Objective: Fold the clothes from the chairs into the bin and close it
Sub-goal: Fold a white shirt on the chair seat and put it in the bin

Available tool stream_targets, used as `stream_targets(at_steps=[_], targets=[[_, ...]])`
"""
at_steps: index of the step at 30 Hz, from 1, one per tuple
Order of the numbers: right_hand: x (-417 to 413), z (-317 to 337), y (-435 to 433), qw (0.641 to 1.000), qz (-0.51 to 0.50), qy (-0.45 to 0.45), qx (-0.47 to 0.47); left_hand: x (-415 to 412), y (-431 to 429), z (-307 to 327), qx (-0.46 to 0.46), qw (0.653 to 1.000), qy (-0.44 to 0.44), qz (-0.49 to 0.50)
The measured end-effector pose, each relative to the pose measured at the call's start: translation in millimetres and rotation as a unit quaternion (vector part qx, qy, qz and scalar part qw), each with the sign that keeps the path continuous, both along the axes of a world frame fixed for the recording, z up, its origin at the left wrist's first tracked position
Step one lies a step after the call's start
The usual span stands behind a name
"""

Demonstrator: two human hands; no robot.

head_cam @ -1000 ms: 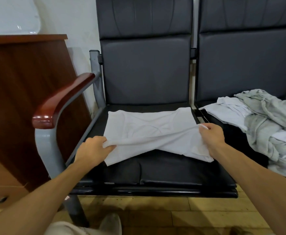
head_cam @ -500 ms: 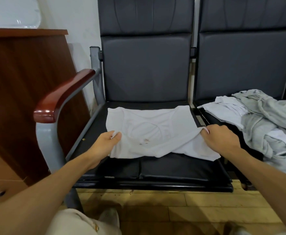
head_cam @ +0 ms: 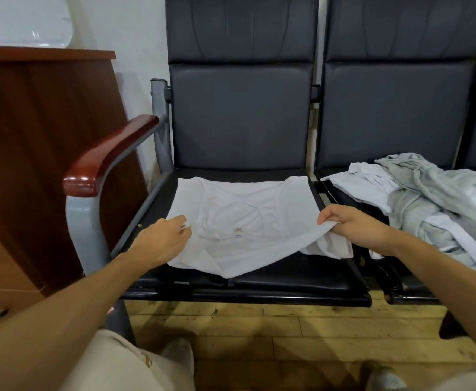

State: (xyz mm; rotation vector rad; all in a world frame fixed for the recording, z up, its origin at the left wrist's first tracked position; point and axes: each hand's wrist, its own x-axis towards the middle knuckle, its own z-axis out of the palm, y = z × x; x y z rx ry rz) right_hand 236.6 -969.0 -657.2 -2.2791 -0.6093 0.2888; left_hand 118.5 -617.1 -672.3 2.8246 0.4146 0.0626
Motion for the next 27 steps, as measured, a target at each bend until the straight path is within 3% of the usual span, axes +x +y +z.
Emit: stream_targets(at_steps=[3,5,8,10,14,17,19,27], targets=[[-13.4,10.1,1.2,0.997,0.047,0.062,0.014,-9.4,6.6,-3.9,-0.065,0.996,0.032,-0.058],[-21.5,16.1,-1.1,0.991,0.081,0.1,-0.026,-15.5,5.8,-6.0,-0.107,0.99,0.035,-0.082],[-29.7,22.4,-4.1,0.975,0.139,0.144,-0.098,-19.0,1.2,-1.9,-0.201,0.976,0.003,-0.078],[-34.0,25.4,-1.4,0.976,0.139,0.153,-0.071,-21.3,2.5,2.8,-0.291,0.956,-0.023,-0.041],[-28.9,23.7,11.1,0.998,0.016,0.03,0.047,-20.6,10.6,5.6,-0.405,0.905,-0.119,0.043],[-16.4,15.6,17.1,0.991,-0.063,-0.113,0.031,-8.2,11.5,9.5,-0.436,0.873,-0.199,0.094],[-5.9,11.3,21.0,0.984,-0.094,-0.154,0.012,3.4,14.5,13.3,-0.446,0.856,-0.234,0.119],[56.5,7.7,36.2,0.959,-0.164,-0.212,-0.091,66.1,25.1,19.8,-0.393,0.857,-0.303,0.137]])
